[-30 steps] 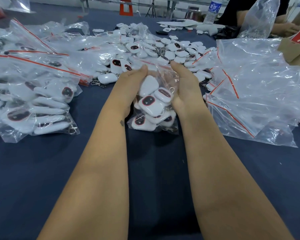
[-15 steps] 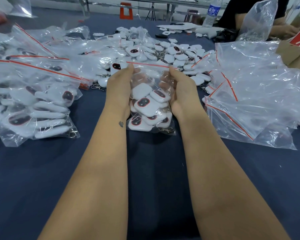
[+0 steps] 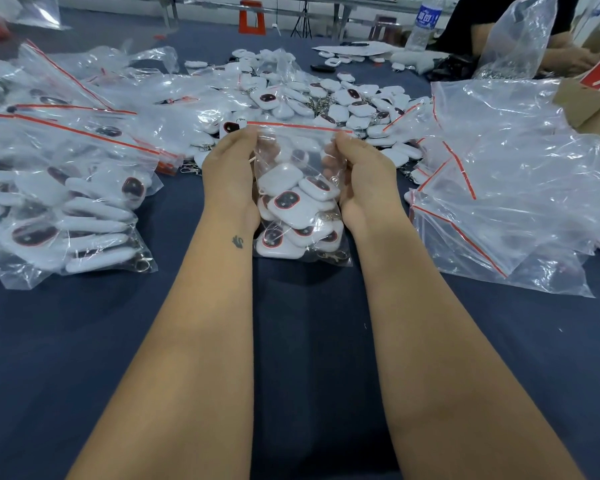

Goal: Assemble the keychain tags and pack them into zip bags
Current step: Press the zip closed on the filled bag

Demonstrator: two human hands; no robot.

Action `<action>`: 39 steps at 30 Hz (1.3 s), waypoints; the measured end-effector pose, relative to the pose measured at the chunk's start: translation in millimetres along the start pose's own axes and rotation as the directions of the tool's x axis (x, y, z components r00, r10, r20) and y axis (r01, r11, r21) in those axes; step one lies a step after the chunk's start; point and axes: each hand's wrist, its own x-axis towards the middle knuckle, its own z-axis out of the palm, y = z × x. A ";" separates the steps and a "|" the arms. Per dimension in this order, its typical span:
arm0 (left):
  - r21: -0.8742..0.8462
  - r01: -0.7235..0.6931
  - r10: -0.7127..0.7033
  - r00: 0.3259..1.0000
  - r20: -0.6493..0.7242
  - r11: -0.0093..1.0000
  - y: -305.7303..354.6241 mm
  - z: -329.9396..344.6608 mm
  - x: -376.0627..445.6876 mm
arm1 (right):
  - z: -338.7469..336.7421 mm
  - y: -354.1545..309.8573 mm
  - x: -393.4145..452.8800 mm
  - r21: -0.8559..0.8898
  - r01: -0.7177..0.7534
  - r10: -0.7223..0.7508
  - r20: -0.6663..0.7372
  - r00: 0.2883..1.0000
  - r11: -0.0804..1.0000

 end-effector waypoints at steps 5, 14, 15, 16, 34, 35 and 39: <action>0.040 0.017 -0.016 0.999 -0.035 0.999 1.7 1.7 -2.3 | -0.9 1.2 0.2 -0.041 0.035 -0.035 0.012 0.999 0.999; 0.089 -0.019 0.026 0.997 -0.074 0.996 -0.4 4.6 -3.7 | 1.4 5.5 5.0 -0.062 0.043 -0.039 0.061 0.997 0.997; 0.082 -0.023 0.029 0.997 -0.076 0.996 -0.5 4.5 -3.5 | 1.9 6.0 5.4 -0.081 0.038 -0.032 0.073 0.997 0.996; 0.079 -0.024 0.030 0.997 -0.075 0.997 -0.6 4.3 -3.6 | 2.0 6.3 5.7 -0.100 0.033 -0.024 0.084 0.996 0.994; 0.114 -0.030 0.029 0.999 0.016 0.993 -4.3 3.3 -3.2 | 0.3 13.0 7.1 -0.250 0.071 -0.027 0.175 0.984 0.966; 0.109 -0.031 0.030 1.000 0.010 0.994 -3.7 4.0 -4.3 | -0.1 13.4 7.9 -0.272 0.089 -0.043 0.173 0.984 0.958; 0.092 -0.040 0.030 0.993 0.110 0.995 -1.2 5.9 -10.1 | 0.6 14.7 8.7 -0.277 0.094 -0.049 0.166 0.985 0.956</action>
